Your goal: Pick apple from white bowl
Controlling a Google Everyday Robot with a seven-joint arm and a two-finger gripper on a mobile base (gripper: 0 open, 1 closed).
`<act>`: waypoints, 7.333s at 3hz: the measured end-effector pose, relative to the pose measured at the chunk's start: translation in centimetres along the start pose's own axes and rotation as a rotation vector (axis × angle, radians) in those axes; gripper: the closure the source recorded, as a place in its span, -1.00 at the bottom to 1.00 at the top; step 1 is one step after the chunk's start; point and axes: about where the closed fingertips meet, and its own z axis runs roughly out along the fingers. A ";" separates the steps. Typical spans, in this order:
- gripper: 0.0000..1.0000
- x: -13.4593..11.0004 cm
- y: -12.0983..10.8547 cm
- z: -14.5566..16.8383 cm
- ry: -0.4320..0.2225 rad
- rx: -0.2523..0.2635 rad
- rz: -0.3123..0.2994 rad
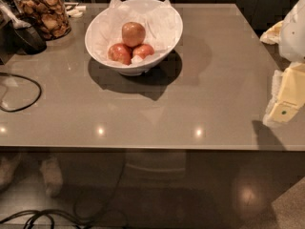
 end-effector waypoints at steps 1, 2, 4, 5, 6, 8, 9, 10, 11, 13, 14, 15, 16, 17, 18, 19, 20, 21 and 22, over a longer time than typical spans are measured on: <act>-1.00 0.0 0.0 0.0 0.000 0.000 0.000; -1.00 -1.8 -2.1 -0.3 -0.001 0.011 0.014; -1.00 -6.2 -7.7 0.7 -0.004 0.003 0.028; -1.00 -6.9 -8.7 1.1 -0.058 -0.006 0.057; -1.00 -8.7 -10.1 1.8 -0.121 -0.044 0.083; -1.00 -14.0 -12.8 3.1 -0.206 -0.101 0.020; -1.00 -14.7 -13.5 3.2 -0.226 -0.077 0.021; -1.00 -17.2 -14.7 3.3 -0.292 -0.063 0.013; -1.00 -20.0 -15.8 3.6 -0.352 -0.074 -0.003; -1.00 -23.6 -17.0 4.7 -0.430 -0.097 -0.037; -1.00 -23.4 -17.4 5.1 -0.478 -0.093 -0.011; -1.00 -24.7 -18.0 6.8 -0.597 -0.142 0.040; -1.00 -25.5 -18.3 8.5 -0.669 -0.199 0.076; -1.00 -26.1 -18.5 9.7 -0.702 -0.234 0.094; -1.00 -26.8 -18.6 10.7 -0.706 -0.256 0.087; -1.00 -27.5 -18.8 11.3 -0.699 -0.261 0.076; -1.00 -28.0 -19.1 12.2 -0.682 -0.265 0.066; -1.00 -28.3 -19.4 12.8 -0.671 -0.267 0.061; -1.00 -28.2 -19.7 14.2 -0.651 -0.279 0.070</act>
Offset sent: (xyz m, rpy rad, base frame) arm 0.0620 0.0279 0.0287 0.0042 -0.0017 -0.0474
